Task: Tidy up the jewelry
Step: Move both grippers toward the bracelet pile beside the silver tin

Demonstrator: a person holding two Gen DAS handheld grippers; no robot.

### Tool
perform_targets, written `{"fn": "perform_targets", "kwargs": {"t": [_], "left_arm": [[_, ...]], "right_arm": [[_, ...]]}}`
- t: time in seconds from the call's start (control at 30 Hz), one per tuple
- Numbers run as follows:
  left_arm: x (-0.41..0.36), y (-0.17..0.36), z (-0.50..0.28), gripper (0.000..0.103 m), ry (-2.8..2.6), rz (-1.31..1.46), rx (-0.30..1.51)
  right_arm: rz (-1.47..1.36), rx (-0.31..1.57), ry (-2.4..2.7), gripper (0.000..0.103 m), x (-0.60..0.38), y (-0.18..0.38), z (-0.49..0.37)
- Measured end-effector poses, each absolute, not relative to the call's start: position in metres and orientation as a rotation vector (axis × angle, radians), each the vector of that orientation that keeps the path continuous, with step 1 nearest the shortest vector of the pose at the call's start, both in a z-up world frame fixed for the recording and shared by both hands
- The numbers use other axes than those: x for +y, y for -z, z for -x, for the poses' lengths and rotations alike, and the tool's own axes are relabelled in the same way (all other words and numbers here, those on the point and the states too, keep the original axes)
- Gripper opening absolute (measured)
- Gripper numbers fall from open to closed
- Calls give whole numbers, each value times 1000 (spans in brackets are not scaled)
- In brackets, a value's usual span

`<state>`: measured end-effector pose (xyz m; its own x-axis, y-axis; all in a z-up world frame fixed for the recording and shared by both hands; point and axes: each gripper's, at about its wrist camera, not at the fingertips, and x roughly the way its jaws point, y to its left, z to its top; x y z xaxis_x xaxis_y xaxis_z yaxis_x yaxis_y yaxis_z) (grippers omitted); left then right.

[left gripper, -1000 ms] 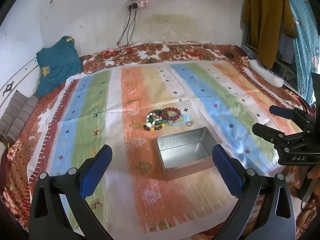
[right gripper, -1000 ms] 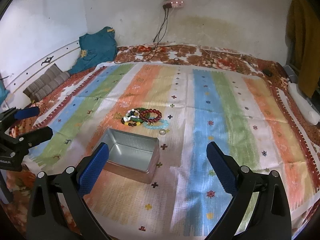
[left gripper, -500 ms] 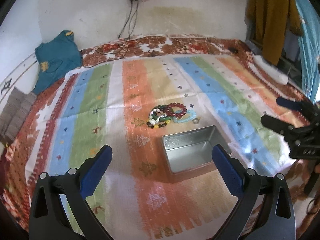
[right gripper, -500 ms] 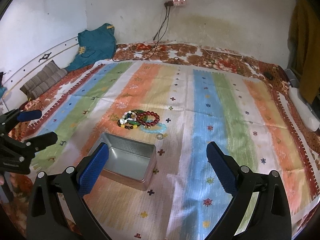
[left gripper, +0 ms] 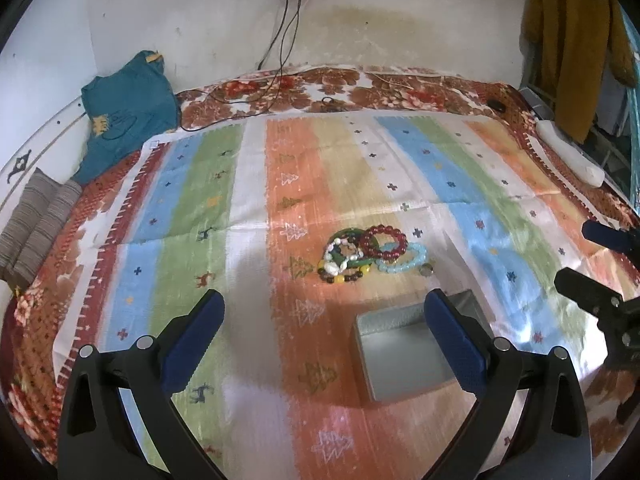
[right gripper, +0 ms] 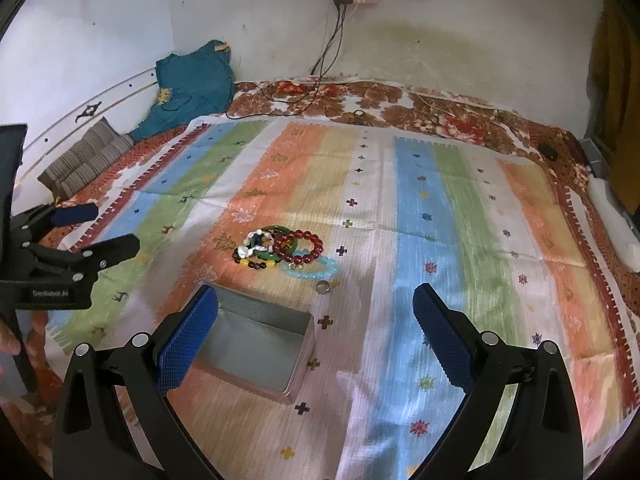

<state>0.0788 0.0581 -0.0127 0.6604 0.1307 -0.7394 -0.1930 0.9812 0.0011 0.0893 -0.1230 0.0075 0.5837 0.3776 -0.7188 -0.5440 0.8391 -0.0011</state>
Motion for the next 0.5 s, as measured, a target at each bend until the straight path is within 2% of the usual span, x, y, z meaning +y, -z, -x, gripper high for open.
{"fn": "perform_targets", "kwargs": {"t": [0.1,0.5], "left_arm": [[53,15,-88,98,-187,2,812],[66,41,-125,98,-149,-8,904]], "right_arm": [[241,764,-527,99,-122,-7,-96],[250,821,-559,99,-108,11,-129]]}}
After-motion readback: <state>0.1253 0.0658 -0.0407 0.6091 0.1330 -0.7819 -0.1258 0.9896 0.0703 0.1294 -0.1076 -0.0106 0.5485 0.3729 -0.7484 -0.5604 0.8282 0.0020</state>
